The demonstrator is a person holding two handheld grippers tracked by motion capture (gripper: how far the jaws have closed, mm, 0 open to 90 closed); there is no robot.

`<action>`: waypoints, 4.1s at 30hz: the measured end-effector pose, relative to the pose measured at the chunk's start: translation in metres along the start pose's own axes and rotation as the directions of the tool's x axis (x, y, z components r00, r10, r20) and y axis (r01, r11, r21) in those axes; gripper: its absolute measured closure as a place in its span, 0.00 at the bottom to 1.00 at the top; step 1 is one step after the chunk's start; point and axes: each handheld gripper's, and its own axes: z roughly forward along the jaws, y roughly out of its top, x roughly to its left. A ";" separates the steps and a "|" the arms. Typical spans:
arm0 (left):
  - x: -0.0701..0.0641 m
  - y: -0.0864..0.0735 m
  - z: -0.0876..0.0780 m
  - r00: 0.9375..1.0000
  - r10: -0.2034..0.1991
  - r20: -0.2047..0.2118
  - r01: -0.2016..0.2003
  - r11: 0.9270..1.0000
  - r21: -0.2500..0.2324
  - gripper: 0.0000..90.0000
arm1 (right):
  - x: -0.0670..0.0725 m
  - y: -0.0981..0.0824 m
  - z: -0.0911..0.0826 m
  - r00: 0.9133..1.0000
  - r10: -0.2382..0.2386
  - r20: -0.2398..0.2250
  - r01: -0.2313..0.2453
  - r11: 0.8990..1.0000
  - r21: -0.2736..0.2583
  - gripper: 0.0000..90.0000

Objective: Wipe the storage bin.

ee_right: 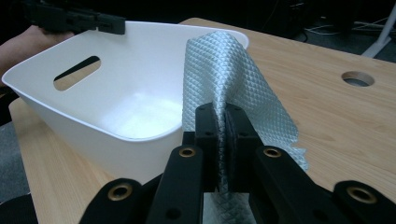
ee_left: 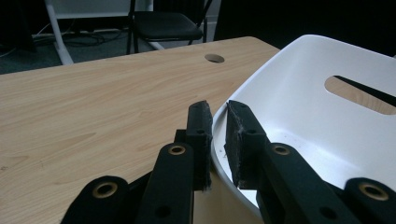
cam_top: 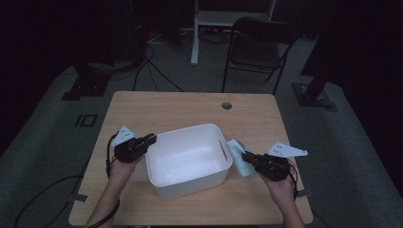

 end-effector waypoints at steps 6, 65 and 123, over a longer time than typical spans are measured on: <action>0.000 0.000 0.000 1.000 0.001 -0.001 -0.001 1.000 0.000 0.90 | 0.003 -0.002 0.009 0.999 0.006 -0.033 -0.005 1.000 0.015 0.95; -0.004 0.001 0.003 1.000 0.014 -0.002 -0.014 1.000 0.004 0.89 | -0.020 -0.008 0.041 0.985 0.098 -0.139 -0.088 0.993 0.073 0.96; -0.008 0.002 0.006 1.000 0.021 0.007 -0.021 1.000 0.010 0.89 | -0.053 0.013 0.080 0.977 0.164 -0.135 -0.150 0.983 0.107 0.96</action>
